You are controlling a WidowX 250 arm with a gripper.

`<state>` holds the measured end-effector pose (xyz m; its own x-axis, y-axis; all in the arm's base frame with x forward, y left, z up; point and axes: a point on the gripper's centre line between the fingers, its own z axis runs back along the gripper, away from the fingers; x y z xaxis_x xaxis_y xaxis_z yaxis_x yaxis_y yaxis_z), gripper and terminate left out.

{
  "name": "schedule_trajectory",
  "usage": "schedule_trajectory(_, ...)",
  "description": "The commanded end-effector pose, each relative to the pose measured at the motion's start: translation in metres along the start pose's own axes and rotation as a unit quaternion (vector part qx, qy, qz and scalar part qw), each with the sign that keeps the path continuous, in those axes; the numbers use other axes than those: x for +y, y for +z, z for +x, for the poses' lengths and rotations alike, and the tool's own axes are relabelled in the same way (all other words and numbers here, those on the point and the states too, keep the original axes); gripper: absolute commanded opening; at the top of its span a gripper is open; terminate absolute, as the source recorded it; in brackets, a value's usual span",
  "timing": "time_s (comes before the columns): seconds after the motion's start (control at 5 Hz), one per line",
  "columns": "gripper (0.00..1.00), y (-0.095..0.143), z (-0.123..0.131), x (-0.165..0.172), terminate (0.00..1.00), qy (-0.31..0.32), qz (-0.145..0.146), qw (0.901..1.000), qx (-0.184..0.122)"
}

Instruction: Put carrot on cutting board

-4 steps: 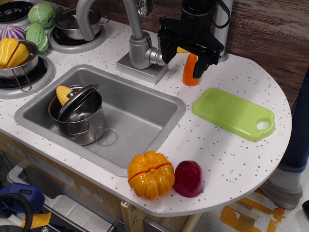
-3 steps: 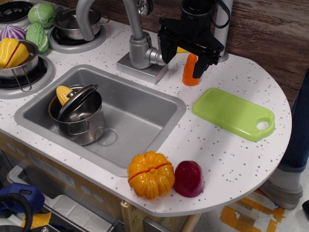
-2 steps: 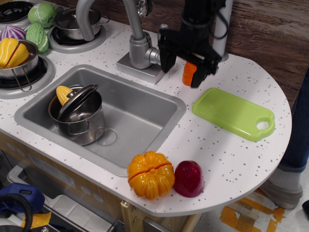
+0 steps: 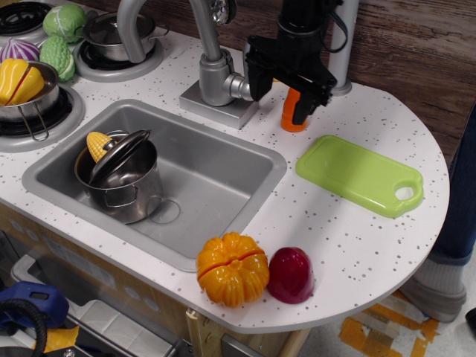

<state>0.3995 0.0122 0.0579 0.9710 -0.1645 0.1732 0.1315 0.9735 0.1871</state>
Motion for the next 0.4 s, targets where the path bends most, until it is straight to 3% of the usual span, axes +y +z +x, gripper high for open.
schedule_trajectory(0.0,1.00,0.0103,0.0210,0.0131,0.00,-0.006,0.001,0.9991,-0.041)
schedule_trajectory(0.2,1.00,0.0061,0.0283,0.0133,0.00,-0.011,-0.005,0.9987,-0.049)
